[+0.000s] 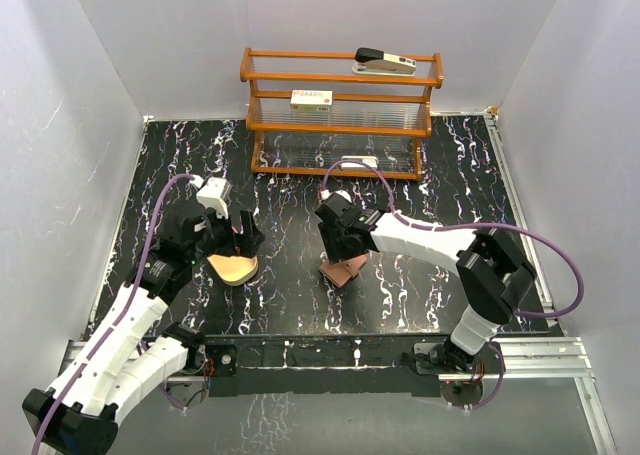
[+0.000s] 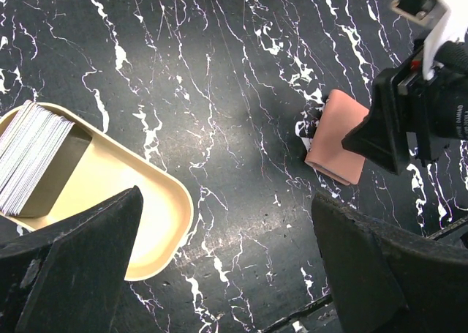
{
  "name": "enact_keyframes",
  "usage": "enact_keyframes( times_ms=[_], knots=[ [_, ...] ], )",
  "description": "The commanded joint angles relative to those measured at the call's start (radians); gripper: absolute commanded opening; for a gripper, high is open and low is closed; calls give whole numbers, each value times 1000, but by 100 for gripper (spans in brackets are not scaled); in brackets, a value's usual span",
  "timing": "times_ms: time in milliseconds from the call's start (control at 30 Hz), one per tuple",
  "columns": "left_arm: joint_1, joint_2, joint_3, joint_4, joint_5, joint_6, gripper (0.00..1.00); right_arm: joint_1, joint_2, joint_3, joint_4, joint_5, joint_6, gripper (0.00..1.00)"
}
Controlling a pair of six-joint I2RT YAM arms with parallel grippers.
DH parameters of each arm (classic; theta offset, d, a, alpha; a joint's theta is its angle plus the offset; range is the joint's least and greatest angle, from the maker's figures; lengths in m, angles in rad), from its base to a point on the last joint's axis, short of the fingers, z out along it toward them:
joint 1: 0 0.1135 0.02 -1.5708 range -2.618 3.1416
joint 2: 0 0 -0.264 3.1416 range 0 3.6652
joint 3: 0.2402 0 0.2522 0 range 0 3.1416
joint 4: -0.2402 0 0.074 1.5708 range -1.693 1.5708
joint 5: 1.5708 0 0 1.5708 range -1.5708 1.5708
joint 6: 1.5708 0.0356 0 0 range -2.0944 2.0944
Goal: Put the credit cards into the card holder
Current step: Move the card holder to the center of the board, then open the card holder at the center of the board.
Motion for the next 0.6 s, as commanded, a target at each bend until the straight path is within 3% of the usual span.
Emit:
enact_keyframes(
  times_ms=[0, 300, 567],
  knots=[
    [7, -29, 12, -6, -21, 10, 99, -2, -47, 38, -65, 41, 312, 44],
    [7, -22, 10, -4, -7, 12, 99, -1, -76, 3, -62, 94, 713, 45],
    [7, -32, 8, -3, -2, 13, 99, 1, -55, -17, -108, 190, 767, 45]
  ],
)
